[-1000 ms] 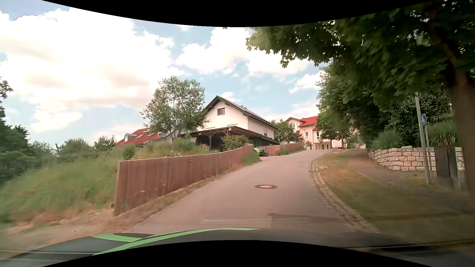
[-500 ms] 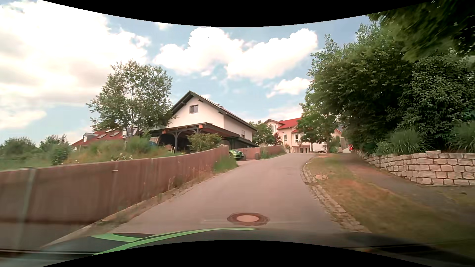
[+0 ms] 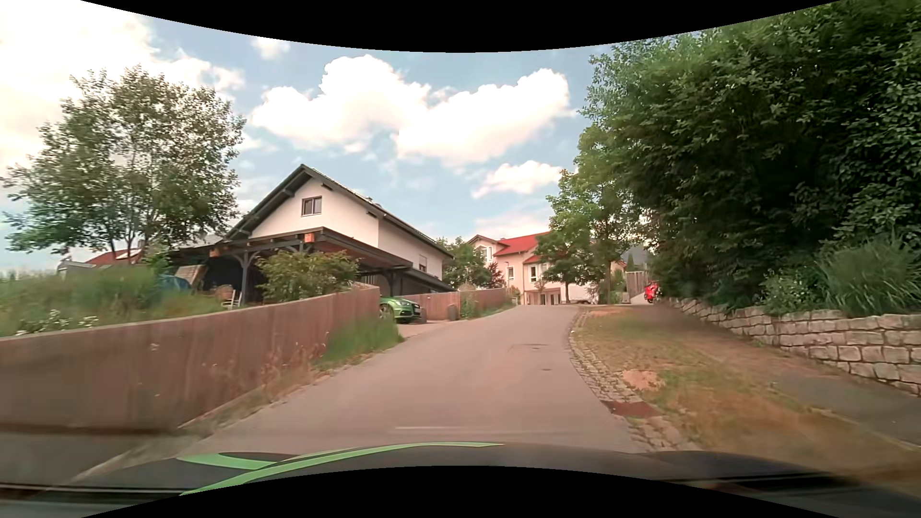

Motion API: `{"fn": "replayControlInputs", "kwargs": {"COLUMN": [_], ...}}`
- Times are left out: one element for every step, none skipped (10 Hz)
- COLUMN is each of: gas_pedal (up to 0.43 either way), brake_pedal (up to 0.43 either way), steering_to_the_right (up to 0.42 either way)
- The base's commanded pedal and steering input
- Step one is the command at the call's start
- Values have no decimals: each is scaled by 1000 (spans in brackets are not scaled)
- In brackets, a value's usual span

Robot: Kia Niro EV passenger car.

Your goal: Follow the waypoints while adhering to traffic rules and regulations

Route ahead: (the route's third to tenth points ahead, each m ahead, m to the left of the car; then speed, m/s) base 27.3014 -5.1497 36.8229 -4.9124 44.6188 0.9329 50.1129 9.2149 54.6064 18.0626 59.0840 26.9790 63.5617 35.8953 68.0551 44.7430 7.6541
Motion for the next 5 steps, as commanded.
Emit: {"fn": "replayControlInputs", "kwargs": {"gas_pedal": [209,209,209,209,220], "brake_pedal": [0,0,0,0,0], "steering_to_the_right": [123,121,115,108,97]}}
